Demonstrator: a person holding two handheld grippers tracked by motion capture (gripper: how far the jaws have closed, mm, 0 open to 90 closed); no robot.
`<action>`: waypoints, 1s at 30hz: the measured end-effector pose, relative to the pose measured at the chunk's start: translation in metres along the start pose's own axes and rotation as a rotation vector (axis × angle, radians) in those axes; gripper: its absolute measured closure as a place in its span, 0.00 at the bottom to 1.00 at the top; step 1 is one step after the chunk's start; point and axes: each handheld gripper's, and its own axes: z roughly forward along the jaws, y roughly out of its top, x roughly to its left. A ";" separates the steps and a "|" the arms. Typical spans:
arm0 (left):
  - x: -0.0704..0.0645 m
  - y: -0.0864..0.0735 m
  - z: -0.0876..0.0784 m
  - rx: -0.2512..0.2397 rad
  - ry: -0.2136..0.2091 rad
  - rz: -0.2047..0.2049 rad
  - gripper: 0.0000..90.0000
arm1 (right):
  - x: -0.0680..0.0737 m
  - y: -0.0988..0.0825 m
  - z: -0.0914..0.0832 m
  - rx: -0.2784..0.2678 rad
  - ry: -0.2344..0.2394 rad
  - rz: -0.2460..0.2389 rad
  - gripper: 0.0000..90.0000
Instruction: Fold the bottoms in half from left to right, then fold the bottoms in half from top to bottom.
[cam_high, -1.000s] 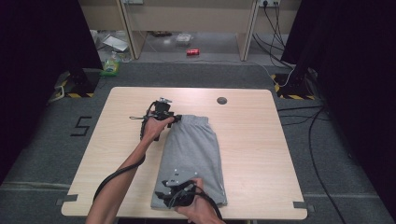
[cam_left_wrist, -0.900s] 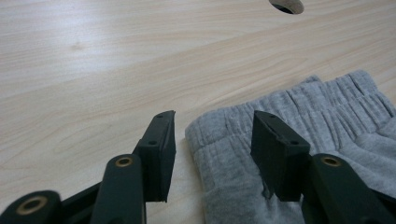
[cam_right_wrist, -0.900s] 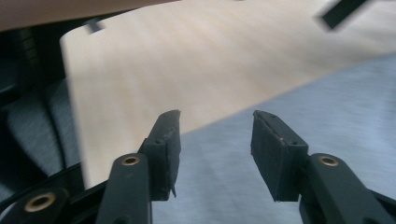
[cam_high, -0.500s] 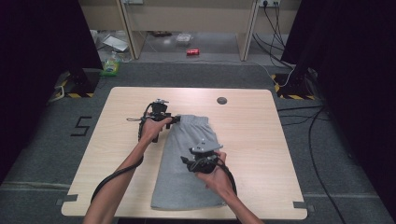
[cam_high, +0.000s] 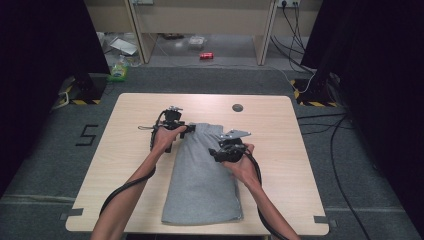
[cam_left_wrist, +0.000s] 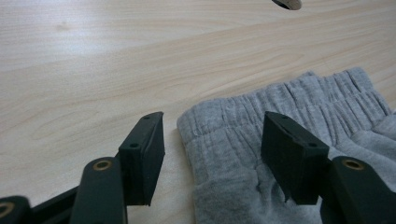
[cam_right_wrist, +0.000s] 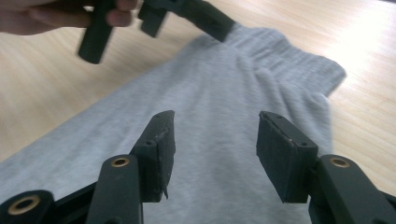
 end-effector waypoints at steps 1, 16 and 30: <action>0.000 0.000 0.000 -0.001 0.002 0.006 0.43 | -0.005 0.000 0.002 0.003 -0.005 0.013 0.53; 0.003 -0.001 -0.004 0.019 -0.001 0.015 0.40 | -0.048 0.004 0.013 -0.010 -0.056 0.094 0.51; 0.002 0.001 -0.003 0.022 0.008 0.006 0.37 | -0.065 0.008 0.019 -0.009 -0.063 0.124 0.49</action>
